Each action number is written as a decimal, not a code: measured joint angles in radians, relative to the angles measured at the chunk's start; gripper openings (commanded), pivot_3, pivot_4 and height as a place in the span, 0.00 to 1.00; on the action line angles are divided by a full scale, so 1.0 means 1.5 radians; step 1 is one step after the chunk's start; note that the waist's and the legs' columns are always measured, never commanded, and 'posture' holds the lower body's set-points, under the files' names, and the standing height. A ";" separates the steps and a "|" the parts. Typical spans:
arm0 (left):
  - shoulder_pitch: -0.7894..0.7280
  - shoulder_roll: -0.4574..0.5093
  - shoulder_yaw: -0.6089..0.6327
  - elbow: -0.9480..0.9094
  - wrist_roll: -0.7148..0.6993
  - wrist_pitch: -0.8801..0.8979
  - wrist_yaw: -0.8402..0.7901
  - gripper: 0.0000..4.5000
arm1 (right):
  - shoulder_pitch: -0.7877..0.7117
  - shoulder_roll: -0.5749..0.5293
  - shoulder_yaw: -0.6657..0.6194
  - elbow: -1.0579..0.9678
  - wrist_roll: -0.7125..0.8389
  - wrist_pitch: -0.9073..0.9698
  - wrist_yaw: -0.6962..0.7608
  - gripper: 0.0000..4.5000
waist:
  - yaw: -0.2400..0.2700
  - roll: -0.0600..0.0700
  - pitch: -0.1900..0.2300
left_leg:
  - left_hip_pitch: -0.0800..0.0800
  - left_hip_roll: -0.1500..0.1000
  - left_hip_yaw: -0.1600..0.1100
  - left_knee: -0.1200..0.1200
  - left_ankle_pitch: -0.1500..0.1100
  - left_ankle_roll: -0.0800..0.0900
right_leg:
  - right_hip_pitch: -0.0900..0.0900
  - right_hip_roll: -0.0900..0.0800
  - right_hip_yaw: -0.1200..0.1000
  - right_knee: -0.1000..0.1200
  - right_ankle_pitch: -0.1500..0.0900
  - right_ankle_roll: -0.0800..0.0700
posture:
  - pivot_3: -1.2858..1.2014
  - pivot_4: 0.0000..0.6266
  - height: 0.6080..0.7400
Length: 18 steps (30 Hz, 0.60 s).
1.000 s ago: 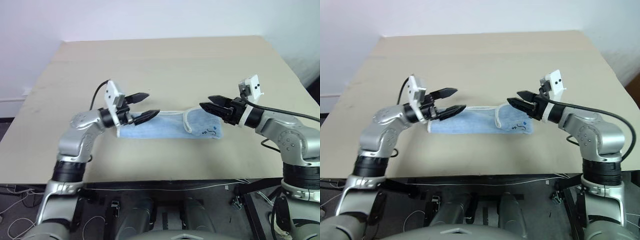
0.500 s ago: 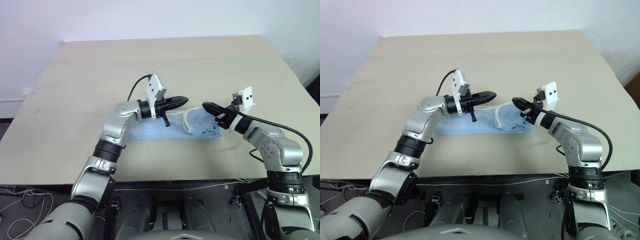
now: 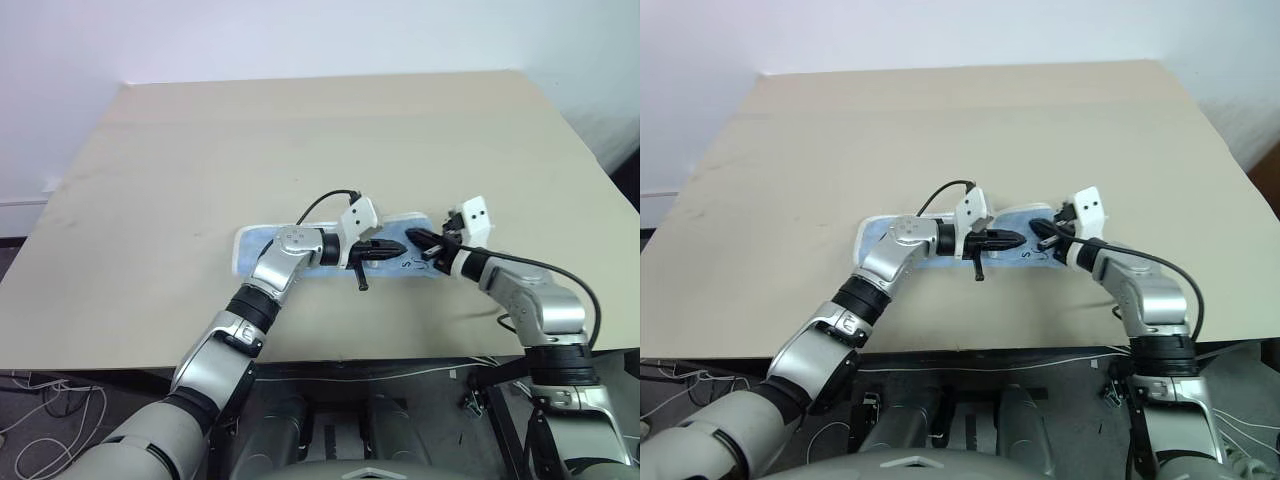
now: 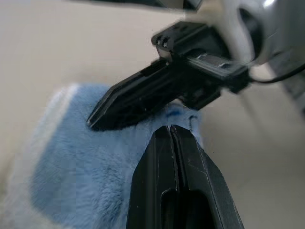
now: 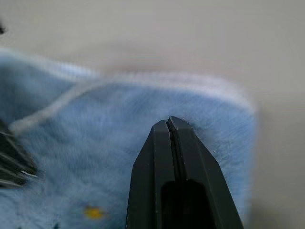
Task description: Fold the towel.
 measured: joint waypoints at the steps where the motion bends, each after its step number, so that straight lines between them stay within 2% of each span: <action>1: 0.003 0.004 -0.011 0.007 0.016 -0.005 0.000 0.01 | 0.005 0.005 0.010 0.000 -0.010 -0.006 -0.001 0.00 | 0.000 0.000 0.000 | 0.000 0.000 0.000 0.000 0.000 0.000 | 0.000 0.000 0.000 0.000 0.000 0.000 | 0.52 0.24 1.00; 5: 0.028 0.030 -0.034 -0.012 0.044 -0.012 -0.014 0.01 | 0.015 0.001 0.045 -0.001 -0.054 -0.039 -0.005 0.00 | 0.000 -0.001 -0.001 | 0.002 0.000 0.000 0.000 0.000 0.000 | 0.002 0.000 0.000 0.000 0.000 0.000 | 0.52 0.24 1.00; 10: 0.033 0.039 -0.036 -0.021 0.057 -0.009 -0.006 0.01 | 0.013 -0.002 0.054 0.001 -0.071 -0.043 -0.003 0.00 | 0.000 -0.001 -0.001 | 0.012 0.000 0.000 -0.001 -0.001 -0.001 | 0.012 0.000 0.000 -0.002 0.000 0.000 | 0.52 0.24 1.00; 15: 0.058 0.035 0.007 -0.068 0.017 -0.007 -0.006 0.01 | 0.002 -0.013 0.040 -0.001 -0.050 -0.018 0.023 0.00 | 0.000 -0.001 -0.001 | 0.010 0.000 -0.001 -0.001 -0.001 0.000 | 0.010 0.000 -0.001 -0.002 0.000 0.000 | 0.52 0.24 1.00; 18: 0.065 0.040 0.063 -0.177 -0.073 0.082 -0.025 0.14 | -0.013 -0.015 0.003 -0.029 0.010 0.026 0.048 0.00 | -0.001 -0.001 -0.001 | 0.007 0.000 -0.001 -0.001 0.000 0.000 | 0.008 0.000 -0.001 -0.002 0.000 0.000 | 0.52 0.24 1.00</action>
